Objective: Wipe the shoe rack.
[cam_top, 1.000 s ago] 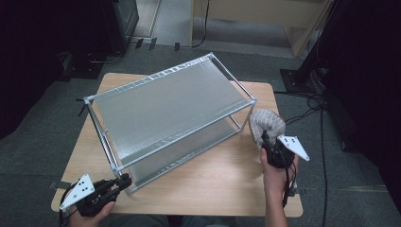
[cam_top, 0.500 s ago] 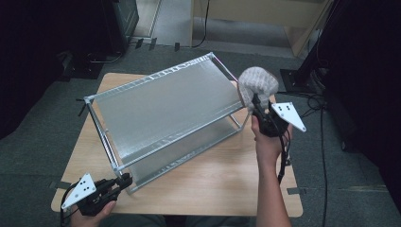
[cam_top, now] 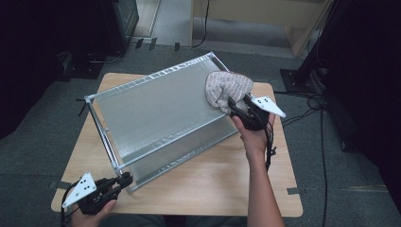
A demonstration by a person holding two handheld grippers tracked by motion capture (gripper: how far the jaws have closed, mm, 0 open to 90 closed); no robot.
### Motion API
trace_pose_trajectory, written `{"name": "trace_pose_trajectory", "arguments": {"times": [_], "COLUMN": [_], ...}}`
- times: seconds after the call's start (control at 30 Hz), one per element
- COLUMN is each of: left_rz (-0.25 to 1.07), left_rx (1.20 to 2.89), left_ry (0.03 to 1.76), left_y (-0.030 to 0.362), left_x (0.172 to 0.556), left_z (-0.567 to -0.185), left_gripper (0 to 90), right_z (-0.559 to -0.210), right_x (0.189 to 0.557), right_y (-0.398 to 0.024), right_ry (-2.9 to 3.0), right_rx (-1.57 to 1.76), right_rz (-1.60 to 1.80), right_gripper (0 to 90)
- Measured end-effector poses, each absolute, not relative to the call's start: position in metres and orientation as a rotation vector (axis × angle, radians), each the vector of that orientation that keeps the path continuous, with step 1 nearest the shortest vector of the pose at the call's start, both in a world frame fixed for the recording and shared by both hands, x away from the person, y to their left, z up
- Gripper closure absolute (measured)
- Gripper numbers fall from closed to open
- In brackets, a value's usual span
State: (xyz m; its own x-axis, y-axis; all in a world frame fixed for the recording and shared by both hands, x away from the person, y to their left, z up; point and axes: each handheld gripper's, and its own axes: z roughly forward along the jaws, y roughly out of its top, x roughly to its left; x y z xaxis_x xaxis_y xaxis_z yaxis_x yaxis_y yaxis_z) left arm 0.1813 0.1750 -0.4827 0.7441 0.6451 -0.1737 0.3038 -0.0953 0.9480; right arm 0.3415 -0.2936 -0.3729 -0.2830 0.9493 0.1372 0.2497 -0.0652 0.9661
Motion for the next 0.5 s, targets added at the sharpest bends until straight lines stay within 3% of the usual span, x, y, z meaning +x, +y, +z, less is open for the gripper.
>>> {"name": "trace_pose_trajectory", "arguments": {"times": [0.03,0.17,0.27,0.5], "left_rz": [0.340,0.344,0.346,0.349], "left_rx": [1.690,1.691,1.693,1.688], "left_ry": [0.763,0.766,0.767,0.777], "left_y": [0.175,0.174,0.175,0.174], "left_x": [0.181,0.181,0.181,0.181], "left_z": [-0.483,-0.483,-0.482,-0.482], "left_gripper": [77.3,77.4,77.4,77.5], "right_z": [-0.373,-0.378,-0.379,-0.387], "right_x": [0.341,0.342,0.338,0.316], "right_y": [-0.294,-0.292,-0.294,-0.288], "right_ry": [1.567,1.589,1.572,1.526], "right_rx": [1.310,1.316,1.319,1.281], "right_rz": [1.399,1.442,1.489,1.568], "right_gripper": [41.8,67.2,72.7,74.2]}}
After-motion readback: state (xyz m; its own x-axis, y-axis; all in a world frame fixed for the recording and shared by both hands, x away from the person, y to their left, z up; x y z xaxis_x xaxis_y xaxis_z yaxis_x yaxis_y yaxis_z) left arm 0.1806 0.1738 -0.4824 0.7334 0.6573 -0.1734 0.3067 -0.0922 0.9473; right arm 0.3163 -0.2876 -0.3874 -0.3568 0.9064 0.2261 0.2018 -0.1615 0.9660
